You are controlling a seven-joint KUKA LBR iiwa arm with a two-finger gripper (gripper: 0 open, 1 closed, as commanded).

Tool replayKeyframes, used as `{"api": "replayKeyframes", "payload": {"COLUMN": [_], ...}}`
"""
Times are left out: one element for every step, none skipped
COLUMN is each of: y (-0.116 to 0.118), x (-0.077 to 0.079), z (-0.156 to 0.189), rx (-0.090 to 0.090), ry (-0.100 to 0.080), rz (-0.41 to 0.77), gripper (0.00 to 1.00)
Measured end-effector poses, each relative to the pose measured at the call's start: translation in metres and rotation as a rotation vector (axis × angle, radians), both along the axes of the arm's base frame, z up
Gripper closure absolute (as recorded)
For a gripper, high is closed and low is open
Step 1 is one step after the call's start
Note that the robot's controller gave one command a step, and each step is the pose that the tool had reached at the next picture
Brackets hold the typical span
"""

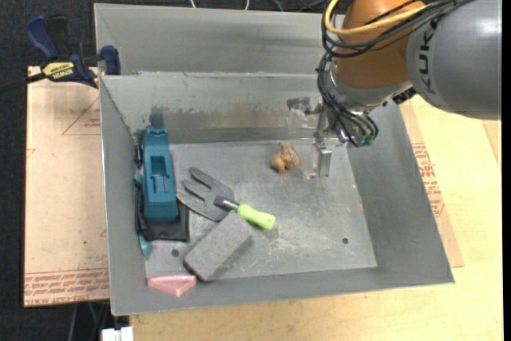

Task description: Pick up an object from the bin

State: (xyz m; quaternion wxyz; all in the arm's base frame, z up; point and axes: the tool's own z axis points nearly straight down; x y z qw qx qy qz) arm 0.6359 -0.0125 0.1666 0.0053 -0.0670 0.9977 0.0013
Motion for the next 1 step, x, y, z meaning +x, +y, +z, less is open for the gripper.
{"api": "replayKeyframes", "payload": {"y": [-0.0184], "x": [0.0152], "z": [-0.0523], "rx": [0.002], "ry": [-0.003], "rz": [-0.058], "gripper": [0.00]}}
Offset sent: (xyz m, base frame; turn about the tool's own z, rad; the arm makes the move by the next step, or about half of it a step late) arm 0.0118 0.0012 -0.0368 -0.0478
